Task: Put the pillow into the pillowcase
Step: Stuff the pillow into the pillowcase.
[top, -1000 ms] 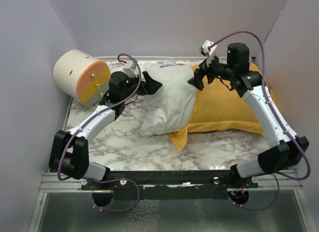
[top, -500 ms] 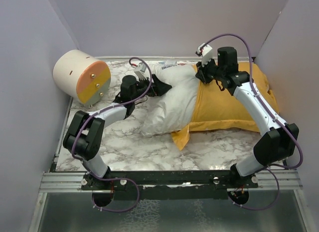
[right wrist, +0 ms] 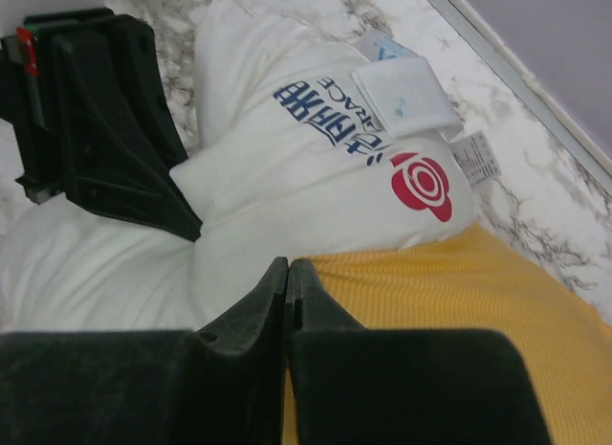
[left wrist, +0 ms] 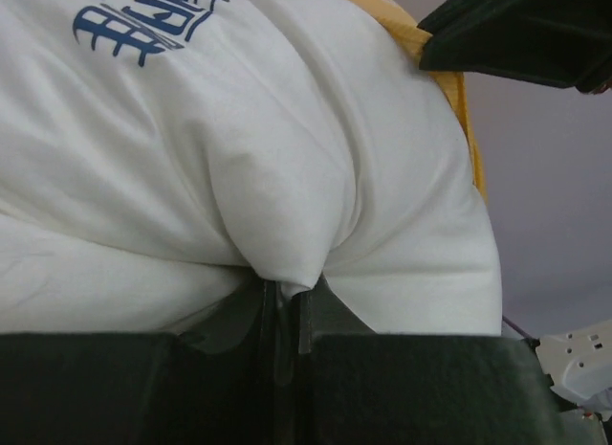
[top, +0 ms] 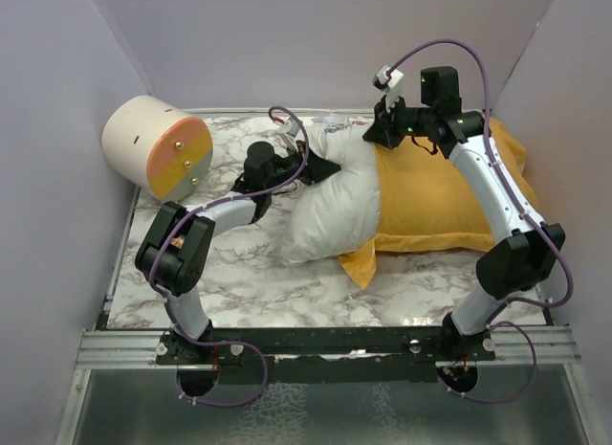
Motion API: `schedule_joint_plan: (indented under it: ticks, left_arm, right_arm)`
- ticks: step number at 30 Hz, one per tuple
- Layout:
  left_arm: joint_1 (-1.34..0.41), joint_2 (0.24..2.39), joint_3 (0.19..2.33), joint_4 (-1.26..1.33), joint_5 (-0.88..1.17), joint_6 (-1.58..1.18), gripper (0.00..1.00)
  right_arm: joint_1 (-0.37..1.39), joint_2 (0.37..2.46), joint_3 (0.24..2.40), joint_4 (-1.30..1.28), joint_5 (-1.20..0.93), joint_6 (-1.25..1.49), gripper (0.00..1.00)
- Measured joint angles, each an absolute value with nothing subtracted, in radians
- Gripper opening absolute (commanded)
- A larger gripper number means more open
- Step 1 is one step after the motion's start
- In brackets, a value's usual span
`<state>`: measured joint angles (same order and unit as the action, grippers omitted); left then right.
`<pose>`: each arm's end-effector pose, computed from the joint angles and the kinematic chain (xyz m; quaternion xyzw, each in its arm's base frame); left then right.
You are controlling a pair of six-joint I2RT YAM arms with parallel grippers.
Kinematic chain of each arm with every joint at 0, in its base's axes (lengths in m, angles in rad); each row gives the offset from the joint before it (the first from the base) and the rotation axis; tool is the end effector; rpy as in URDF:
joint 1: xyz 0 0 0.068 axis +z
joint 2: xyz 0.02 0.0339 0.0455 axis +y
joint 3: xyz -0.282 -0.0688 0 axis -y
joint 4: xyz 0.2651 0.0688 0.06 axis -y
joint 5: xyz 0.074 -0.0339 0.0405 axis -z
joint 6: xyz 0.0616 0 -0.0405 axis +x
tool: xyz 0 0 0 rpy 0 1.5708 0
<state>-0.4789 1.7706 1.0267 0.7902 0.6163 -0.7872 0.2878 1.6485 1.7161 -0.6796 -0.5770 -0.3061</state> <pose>0.3704 -0.2324 0.2603 0.1157 0.6839 -0.5766 0.4318 0.3790 0.1472 0.4002 -0.3744 0.7750 0.2484 0.4445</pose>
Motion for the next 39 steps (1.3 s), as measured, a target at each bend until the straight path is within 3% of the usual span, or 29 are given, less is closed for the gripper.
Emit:
schedule_joint_plan:
  ticks: [9, 14, 18, 19, 24, 27, 32, 39]
  left_arm:
    - [-0.48, 1.648, 0.925, 0.815, 0.665, -0.727, 0.0]
    - [-0.519, 1.564, 0.818, 0.898, 0.67, -0.682, 0.0]
    - [-0.589, 1.511, 0.754, 0.904, 0.657, -0.589, 0.0]
    - [-0.602, 1.495, 0.729, 0.9, 0.652, -0.562, 0.0]
    - [-0.618, 1.443, 0.64, 0.891, 0.634, -0.48, 0.0]
    - [-0.617, 1.427, 0.603, 0.899, 0.62, -0.464, 0.0]
    - [-0.647, 1.417, 0.588, 0.906, 0.605, -0.43, 0.0]
    - [-0.694, 1.415, 0.589, 0.879, 0.602, -0.368, 0.0]
  right_arm:
    - [0.333, 1.724, 1.827, -0.722, -0.812, -0.2, 0.0]
    - [0.385, 1.679, 1.678, -0.623, -0.994, -0.164, 0.0]
    - [0.463, 1.602, 1.534, -0.691, -1.124, -0.278, 0.01]
    - [0.467, 1.586, 1.517, -0.732, -1.134, -0.325, 0.03]
    - [0.402, 1.473, 1.478, -0.889, -1.135, -0.5, 0.53]
    - [0.324, 1.379, 1.494, -0.882, -1.105, -0.482, 0.69]
    - [0.254, 1.332, 1.626, -0.802, -0.934, -0.409, 0.73]
    - [0.254, 1.502, 1.653, -0.764, -0.735, -0.34, 0.73]
